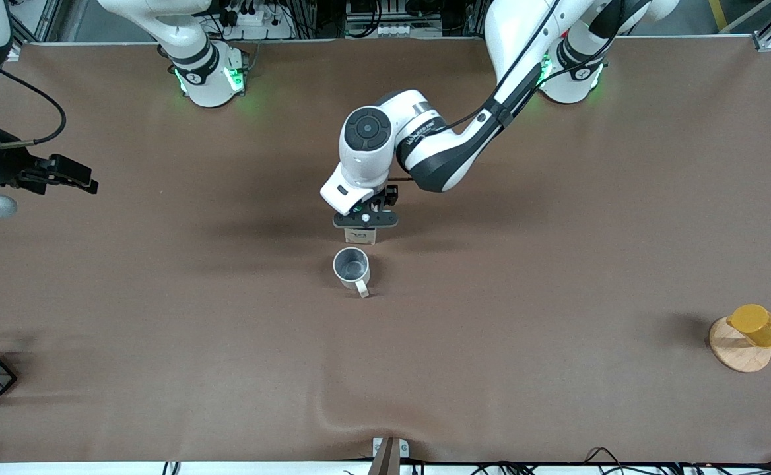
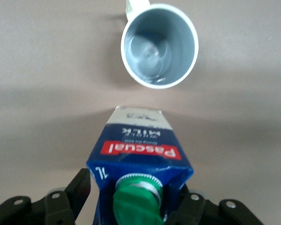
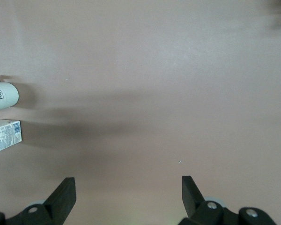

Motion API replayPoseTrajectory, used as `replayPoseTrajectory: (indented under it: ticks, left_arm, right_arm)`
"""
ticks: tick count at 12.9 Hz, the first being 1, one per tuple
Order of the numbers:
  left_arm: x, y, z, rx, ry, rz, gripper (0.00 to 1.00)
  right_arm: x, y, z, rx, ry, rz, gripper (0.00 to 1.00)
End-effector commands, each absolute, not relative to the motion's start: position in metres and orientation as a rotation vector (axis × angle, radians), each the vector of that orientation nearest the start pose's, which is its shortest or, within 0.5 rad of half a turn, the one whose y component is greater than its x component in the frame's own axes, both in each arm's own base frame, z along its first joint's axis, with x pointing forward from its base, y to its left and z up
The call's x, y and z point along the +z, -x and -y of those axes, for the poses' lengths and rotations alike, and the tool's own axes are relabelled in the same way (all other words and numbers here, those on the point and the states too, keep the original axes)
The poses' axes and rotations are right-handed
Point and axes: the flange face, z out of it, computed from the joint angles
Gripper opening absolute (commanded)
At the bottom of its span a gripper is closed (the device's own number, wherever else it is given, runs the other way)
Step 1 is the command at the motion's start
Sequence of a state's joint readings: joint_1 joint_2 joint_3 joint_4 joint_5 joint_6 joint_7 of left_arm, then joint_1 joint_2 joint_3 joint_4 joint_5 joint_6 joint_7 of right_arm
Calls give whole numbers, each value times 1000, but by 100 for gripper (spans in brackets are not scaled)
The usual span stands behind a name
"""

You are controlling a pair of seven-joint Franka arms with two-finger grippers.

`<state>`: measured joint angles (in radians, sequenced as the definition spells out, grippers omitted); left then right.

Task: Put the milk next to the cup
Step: 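Lower the milk carton beside the mug and open the left gripper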

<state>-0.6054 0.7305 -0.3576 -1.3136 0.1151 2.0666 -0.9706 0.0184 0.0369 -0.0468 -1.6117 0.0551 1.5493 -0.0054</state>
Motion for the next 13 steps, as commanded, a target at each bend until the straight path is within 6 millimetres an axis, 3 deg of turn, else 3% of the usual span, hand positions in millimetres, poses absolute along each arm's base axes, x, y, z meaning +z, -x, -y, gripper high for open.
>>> replayPoseTrajectory:
  ticks: [1,3,4,7,8,9,11,13]
  left_arm:
    - [347,-483,567,56,3285,106,99]
    - [361,-486,564,40,3293,204,100]
    - [382,-496,554,3,3307,251,100]
    - [446,-522,507,-61,3299,347,100]
    - [458,-528,489,-55,3272,358,100]
    - [471,-539,465,-46,3246,366,100]
    - [466,-562,424,-23,3185,368,100]
    - [474,-593,356,0,3151,355,100]
  right_arm:
    - [590,-555,11,138,3114,-44,100]
    - [596,-556,11,117,3118,-46,100]
    - [604,-558,13,96,3119,-55,100]
    - [618,-557,21,52,3116,-90,100]
    - [619,-557,23,47,3113,-102,100]
    - [620,-557,21,47,3113,-95,100]
    - [619,-554,21,74,3123,-81,100]
    - [617,-552,24,96,3129,-79,100]
